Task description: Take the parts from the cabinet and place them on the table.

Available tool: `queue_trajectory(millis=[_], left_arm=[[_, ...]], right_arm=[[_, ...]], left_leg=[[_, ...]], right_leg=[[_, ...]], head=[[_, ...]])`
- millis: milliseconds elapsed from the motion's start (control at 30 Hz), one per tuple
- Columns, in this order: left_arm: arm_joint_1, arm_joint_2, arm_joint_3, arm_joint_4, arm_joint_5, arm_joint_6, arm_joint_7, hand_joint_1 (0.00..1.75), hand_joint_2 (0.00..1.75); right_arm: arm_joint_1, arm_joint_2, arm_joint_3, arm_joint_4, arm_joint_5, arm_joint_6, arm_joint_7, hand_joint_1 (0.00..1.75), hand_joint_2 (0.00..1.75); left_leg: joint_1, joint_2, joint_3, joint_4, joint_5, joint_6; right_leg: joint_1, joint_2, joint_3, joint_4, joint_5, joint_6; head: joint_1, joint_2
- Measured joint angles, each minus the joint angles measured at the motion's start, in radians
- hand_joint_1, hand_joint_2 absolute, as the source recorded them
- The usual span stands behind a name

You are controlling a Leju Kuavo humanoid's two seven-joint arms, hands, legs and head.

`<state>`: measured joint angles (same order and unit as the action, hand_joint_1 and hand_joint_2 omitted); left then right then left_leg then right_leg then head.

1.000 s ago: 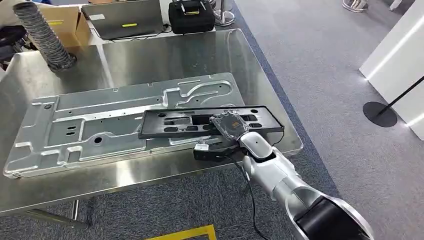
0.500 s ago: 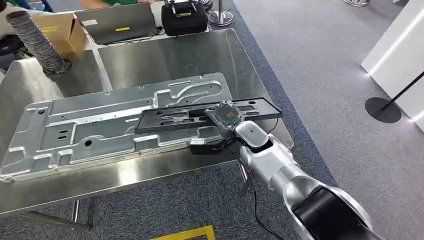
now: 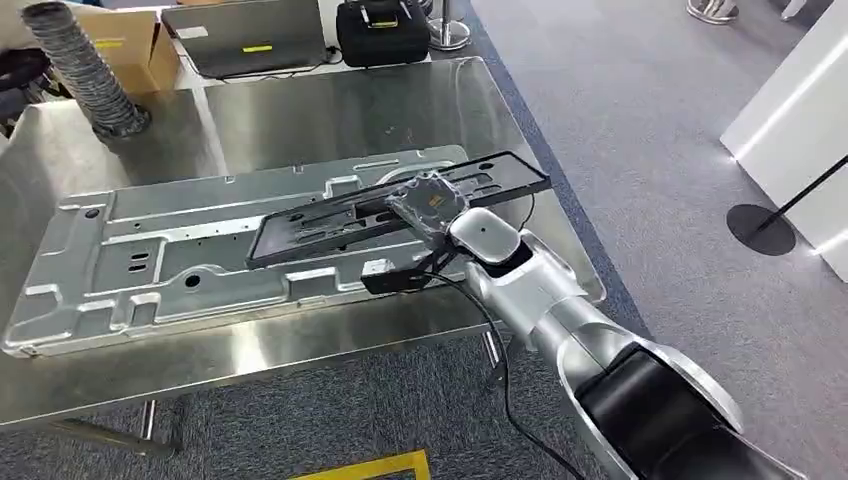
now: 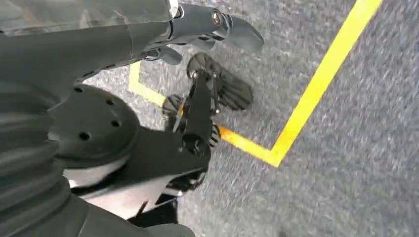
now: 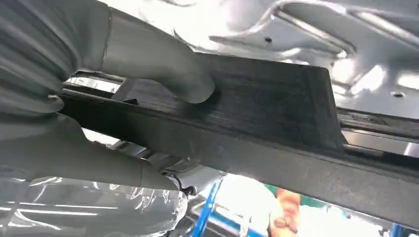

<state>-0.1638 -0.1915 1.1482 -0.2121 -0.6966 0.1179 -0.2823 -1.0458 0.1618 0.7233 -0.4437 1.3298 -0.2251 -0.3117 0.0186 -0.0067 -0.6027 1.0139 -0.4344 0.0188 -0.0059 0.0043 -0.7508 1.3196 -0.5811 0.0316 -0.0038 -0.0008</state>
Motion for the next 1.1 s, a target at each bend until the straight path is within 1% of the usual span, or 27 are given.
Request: queue_trajectory(millis=[33,67,100,133,167,200,300,333,367,400,467,500,533,567,600,667,700,733,800,833,867,900,933,1000,1033,1067,1100], left_arm=[[0.001,0.000,0.000,0.000,0.001,0.004,0.000,0.00,1.75],[0.001,0.000,0.000,0.000,0.004,0.006,0.000,0.00,1.75],[0.001,-0.001,0.000,0.000,0.005,0.007,0.000,0.00,1.75],[0.001,-0.001,0.000,0.000,0.006,0.008,0.000,0.00,1.75],[0.001,-0.003,0.000,0.000,0.006,0.008,-0.001,0.00,1.75],[0.000,-0.004,0.000,0.000,0.007,0.008,-0.002,0.00,1.75],[0.002,-0.006,0.000,0.000,0.009,0.010,-0.004,0.00,1.75],[0.003,-0.006,0.000,0.000,0.010,0.010,-0.004,0.00,1.75],[0.003,-0.006,0.000,0.000,0.011,0.011,-0.005,0.00,1.75],[0.004,-0.006,0.000,0.000,0.014,0.013,-0.006,0.00,1.75],[0.005,-0.006,0.000,0.000,0.015,0.017,-0.007,0.00,1.75],[0.006,-0.005,0.000,0.000,0.016,0.019,-0.008,0.00,1.75],[0.009,-0.005,0.000,0.000,0.016,0.021,-0.010,0.00,1.75],[0.012,-0.005,0.000,0.000,0.017,0.023,-0.010,0.00,1.75],[0.015,-0.005,0.000,0.000,0.017,0.025,-0.011,0.00,1.75],[0.015,-0.003,0.000,0.000,0.018,0.026,-0.016,0.00,1.75],[0.015,-0.003,0.000,0.000,0.018,0.026,-0.019,0.00,1.75],[0.015,-0.003,0.000,0.000,0.018,0.026,-0.022,0.00,1.75],[0.018,-0.003,0.000,0.000,0.018,0.026,-0.024,0.00,1.75],[0.018,-0.002,0.001,0.000,0.019,0.026,-0.026,0.00,1.75],[0.018,-0.003,0.001,0.000,0.019,0.027,-0.027,0.00,1.75],[0.017,-0.003,0.001,0.000,0.019,0.027,-0.028,0.00,1.75],[0.016,-0.003,0.001,0.000,0.017,0.027,-0.029,0.00,1.75],[0.017,-0.002,0.000,0.000,0.016,0.026,-0.028,0.00,1.75],[0.017,-0.002,0.000,0.000,0.014,0.026,-0.028,0.00,1.75],[0.017,-0.002,0.000,0.000,0.013,0.026,-0.027,0.00,1.75],[0.016,-0.002,0.000,0.000,0.013,0.026,-0.027,0.00,1.75]], right_arm=[[0.000,0.002,0.006,0.000,0.001,0.002,-0.003,1.75,1.75],[0.000,0.005,0.012,-0.001,0.001,0.002,-0.006,1.75,1.75],[-0.002,0.009,0.015,-0.004,0.001,0.002,-0.009,1.75,1.75],[-0.004,0.014,0.017,-0.008,-0.001,0.002,-0.011,1.75,1.75],[-0.009,0.019,0.019,-0.015,-0.005,0.001,-0.016,1.75,1.75],[-0.014,0.023,0.022,-0.021,-0.010,0.000,-0.019,1.75,1.75],[-0.018,0.036,0.031,-0.033,-0.017,-0.001,-0.023,1.75,1.75],[-0.018,0.037,0.033,-0.037,-0.019,-0.001,-0.025,1.75,1.75],[-0.018,0.042,0.036,-0.044,-0.024,-0.002,-0.028,1.75,1.75],[-0.019,0.048,0.039,-0.050,-0.029,-0.005,-0.030,1.75,1.75],[-0.018,0.055,0.047,-0.061,-0.040,-0.007,-0.036,1.75,1.75],[-0.016,0.057,0.050,-0.063,-0.045,-0.007,-0.038,1.75,1.75],[-0.011,0.058,0.054,-0.067,-0.050,-0.007,-0.041,1.75,1.75],[-0.007,0.059,0.060,-0.071,-0.053,-0.007,-0.043,1.75,1.75],[-0.004,0.061,0.064,-0.074,-0.058,-0.008,-0.044,1.75,1.75],[-0.003,0.064,0.066,-0.085,-0.068,-0.008,-0.049,1.75,1.75],[-0.003,0.066,0.068,-0.090,-0.076,-0.009,-0.050,1.75,1.75],[-0.003,0.069,0.069,-0.093,-0.088,-0.010,-0.053,1.75,1.75],[0.003,0.069,0.071,-0.098,-0.112,-0.010,-0.061,1.75,1.75],[0.005,0.069,0.072,-0.101,-0.126,-0.010,-0.066,1.75,1.75],[0.008,0.069,0.073,-0.106,-0.134,-0.010,-0.070,1.75,1.75],[0.009,0.069,0.075,-0.109,-0.139,-0.013,-0.071,1.75,1.75],[0.012,0.069,0.077,-0.109,-0.143,-0.017,-0.070,1.75,1.75],[0.034,0.068,0.079,-0.109,-0.145,-0.028,-0.065,1.75,1.75],[0.048,0.068,0.082,-0.109,-0.145,-0.031,-0.062,1.75,1.75],[0.060,0.067,0.085,-0.108,-0.145,-0.032,-0.061,1.75,1.75],[0.068,0.067,0.087,-0.108,-0.146,-0.034,-0.061,1.75,1.75]], left_leg=[[0.000,-0.001,0.001,0.000,0.000,0.000],[0.000,-0.002,0.001,0.001,-0.001,0.000],[0.000,-0.003,0.003,0.002,-0.002,-0.001],[-0.001,-0.003,0.005,0.002,-0.004,-0.003],[-0.002,-0.003,0.007,0.002,-0.006,-0.006],[-0.007,-0.003,0.005,0.002,-0.007,-0.010],[-0.003,-0.002,0.006,-0.004,-0.006,-0.026],[-0.006,-0.002,0.009,-0.008,-0.005,-0.033],[-0.004,0.000,0.005,0.004,-0.016,-0.037],[-0.005,0.001,-0.010,0.039,-0.042,-0.040],[-0.004,0.001,-0.082,0.197,-0.121,-0.046],[-0.004,0.001,-0.119,0.272,-0.147,-0.049],[-0.003,0.001,-0.141,0.312,-0.150,-0.051],[-0.001,0.001,-0.139,0.298,-0.127,-0.053],[0.001,0.001,-0.112,0.237,-0.086,-0.054],[0.007,0.003,-0.023,0.048,0.006,-0.055],[0.005,0.003,-0.004,0.016,-0.011,-0.051],[0.002,-0.001,-0.006,0.011,-0.004,-0.040],[0.001,-0.002,-0.008,0.013,-0.005,-0.031],[0.001,-0.002,-0.007,0.009,-0.002,-0.024],[0.006,0.000,-0.004,0.002,0.003,-0.016],[0.006,0.000,-0.003,0.001,0.004,-0.011],[0.006,0.000,-0.003,0.000,0.004,-0.007],[0.005,0.000,-0.004,0.001,0.004,-0.006],[0.005,0.000,-0.004,0.001,0.004,-0.006],[0.005,-0.001,-0.004,0.002,0.004,-0.006],[0.004,-0.001,-0.003,0.002,0.003,-0.006]], right_leg=[[-0.001,0.000,-0.017,0.025,0.005,0.000],[-0.001,0.000,-0.007,-0.007,0.036,-0.003],[0.000,0.000,0.024,-0.077,0.079,-0.007],[0.002,0.000,0.068,-0.173,0.128,-0.014],[0.004,0.000,0.112,-0.269,0.170,-0.024],[0.011,0.000,0.130,-0.300,0.158,-0.030],[0.015,0.001,0.126,-0.307,0.159,-0.037],[0.012,0.001,0.129,-0.316,0.163,-0.042],[0.003,-0.003,0.138,-0.329,0.169,-0.046],[0.002,-0.002,0.140,-0.332,0.170,-0.052],[0.004,-0.002,0.142,-0.331,0.169,-0.056],[0.004,-0.002,0.142,-0.330,0.168,-0.057],[0.004,-0.002,0.142,-0.329,0.167,-0.057],[0.004,-0.002,0.142,-0.326,0.165,-0.057],[0.003,-0.001,0.142,-0.323,0.162,-0.054],[0.001,0.001,0.142,-0.310,0.153,-0.047],[0.006,0.002,0.139,-0.305,0.149,-0.041],[0.010,0.003,0.135,-0.300,0.148,-0.037],[0.009,0.002,0.137,-0.304,0.151,-0.030],[0.009,0.002,0.138,-0.305,0.151,-0.024],[0.006,0.001,0.135,-0.299,0.142,-0.018],[0.004,0.000,0.123,-0.268,0.118,-0.014],[0.003,0.000,0.095,-0.205,0.081,-0.010],[0.000,0.000,0.012,-0.027,0.007,-0.003],[0.000,0.000,-0.013,0.022,-0.002,-0.002],[0.000,0.000,-0.013,0.015,0.013,-0.004],[0.000,0.000,0.009,-0.035,0.047,-0.007]], head=[[0.000,0.000],[0.000,0.000],[0.000,0.000],[0.000,0.000],[0.000,0.000],[-0.002,0.000],[-0.001,0.000],[0.000,0.000],[-0.002,0.000],[-0.002,0.000],[-0.003,0.000],[-0.003,0.000],[-0.003,0.000],[-0.003,0.000],[-0.003,0.000],[-0.003,0.000],[-0.003,0.000],[-0.004,0.000],[-0.004,0.000],[-0.003,0.000],[-0.005,0.000],[0.001,0.000],[0.002,0.000],[0.002,0.000],[0.002,0.000],[0.002,0.000],[0.002,0.000]])
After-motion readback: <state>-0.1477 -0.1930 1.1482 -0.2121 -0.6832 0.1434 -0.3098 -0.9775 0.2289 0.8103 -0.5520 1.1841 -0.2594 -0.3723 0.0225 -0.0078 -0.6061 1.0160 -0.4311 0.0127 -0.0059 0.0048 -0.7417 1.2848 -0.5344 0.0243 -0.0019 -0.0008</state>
